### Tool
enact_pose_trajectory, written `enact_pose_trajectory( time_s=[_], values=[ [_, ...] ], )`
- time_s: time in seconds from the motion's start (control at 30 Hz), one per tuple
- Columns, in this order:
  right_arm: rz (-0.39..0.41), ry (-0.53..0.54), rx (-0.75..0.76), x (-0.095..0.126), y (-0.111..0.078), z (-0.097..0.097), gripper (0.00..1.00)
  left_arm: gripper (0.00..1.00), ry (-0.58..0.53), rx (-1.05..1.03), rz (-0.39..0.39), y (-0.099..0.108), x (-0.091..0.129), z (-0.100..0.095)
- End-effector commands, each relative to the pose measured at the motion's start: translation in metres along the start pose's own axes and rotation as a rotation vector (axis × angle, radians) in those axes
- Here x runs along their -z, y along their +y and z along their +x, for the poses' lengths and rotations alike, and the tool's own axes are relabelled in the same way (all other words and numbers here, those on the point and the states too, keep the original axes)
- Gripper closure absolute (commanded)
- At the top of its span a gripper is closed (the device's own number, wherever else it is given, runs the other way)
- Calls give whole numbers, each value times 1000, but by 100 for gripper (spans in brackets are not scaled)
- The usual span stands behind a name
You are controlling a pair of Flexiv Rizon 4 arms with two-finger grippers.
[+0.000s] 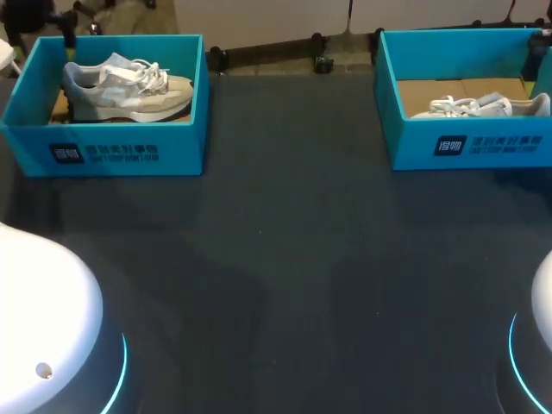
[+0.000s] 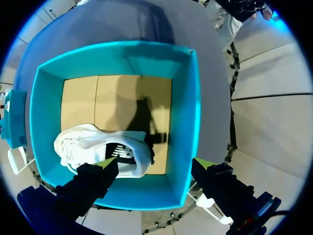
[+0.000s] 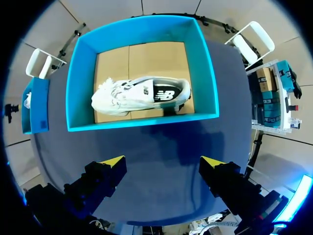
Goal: Take the shoe out of the shoebox, open the shoe tongue, remove and reinsert the insole, then place the shoe into the shoebox
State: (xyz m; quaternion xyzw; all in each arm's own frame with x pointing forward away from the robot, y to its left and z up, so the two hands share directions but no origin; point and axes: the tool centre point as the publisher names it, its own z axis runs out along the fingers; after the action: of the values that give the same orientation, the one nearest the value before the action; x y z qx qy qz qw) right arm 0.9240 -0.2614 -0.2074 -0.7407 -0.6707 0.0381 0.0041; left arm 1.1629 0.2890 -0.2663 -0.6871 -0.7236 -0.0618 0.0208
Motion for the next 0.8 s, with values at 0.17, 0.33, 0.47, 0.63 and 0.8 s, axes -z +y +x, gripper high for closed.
enact_pose_trajectory(
  time_s=[0.17,0.33,0.47,0.63,0.8],
  values=[
    [0,-2,-1,0,0,0,0,0,-19,-32,18,17,-32,-8],
    [0,-2,-1,0,0,0,0,0,-24,-44,14,28,-52,-13],
    [0,-2,-1,0,0,0,0,0,-25,-50,20,30,-62,-14],
    [0,-2,-1,0,0,0,0,0,-47,-52,28,32,-77,-18],
    [0,-2,-1,0,0,0,0,0,-62,-53,45,37,-88,-22]
  ],
)
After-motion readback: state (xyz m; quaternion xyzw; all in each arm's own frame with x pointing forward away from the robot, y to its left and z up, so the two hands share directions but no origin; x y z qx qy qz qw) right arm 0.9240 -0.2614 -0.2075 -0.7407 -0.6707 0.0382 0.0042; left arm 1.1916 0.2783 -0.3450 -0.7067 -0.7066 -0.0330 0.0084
